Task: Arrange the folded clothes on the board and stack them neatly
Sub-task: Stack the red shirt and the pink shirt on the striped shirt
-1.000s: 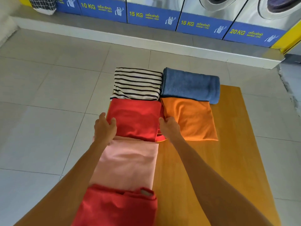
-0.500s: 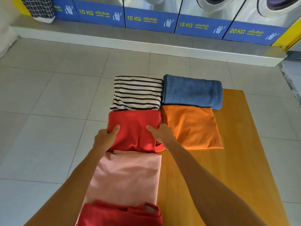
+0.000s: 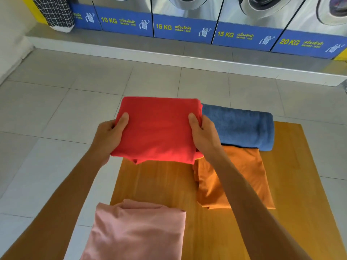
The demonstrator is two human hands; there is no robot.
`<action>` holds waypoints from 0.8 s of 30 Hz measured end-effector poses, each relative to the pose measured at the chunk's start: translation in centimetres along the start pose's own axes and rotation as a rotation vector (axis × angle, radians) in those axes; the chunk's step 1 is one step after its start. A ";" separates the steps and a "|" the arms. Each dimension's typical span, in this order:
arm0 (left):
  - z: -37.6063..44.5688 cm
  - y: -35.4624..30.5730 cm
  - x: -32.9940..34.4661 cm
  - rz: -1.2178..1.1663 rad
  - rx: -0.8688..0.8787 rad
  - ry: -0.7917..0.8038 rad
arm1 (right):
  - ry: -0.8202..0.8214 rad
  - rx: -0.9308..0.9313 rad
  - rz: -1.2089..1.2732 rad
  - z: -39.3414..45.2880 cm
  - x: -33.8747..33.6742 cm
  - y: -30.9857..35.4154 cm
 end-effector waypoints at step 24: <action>5.0 5.3 2.2 0.268 -0.140 -0.163 | -0.030 0.036 -0.197 4.0 1.0 -3.0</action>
Point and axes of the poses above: each hand's wrist, its own z-axis towards the middle knuckle, its own x-axis out of the palm, y = z × x, the point moved 4 cm from there along z, towards the middle knuckle, and after that the axes turned 12 degrees about z, right-handed, at the moved point
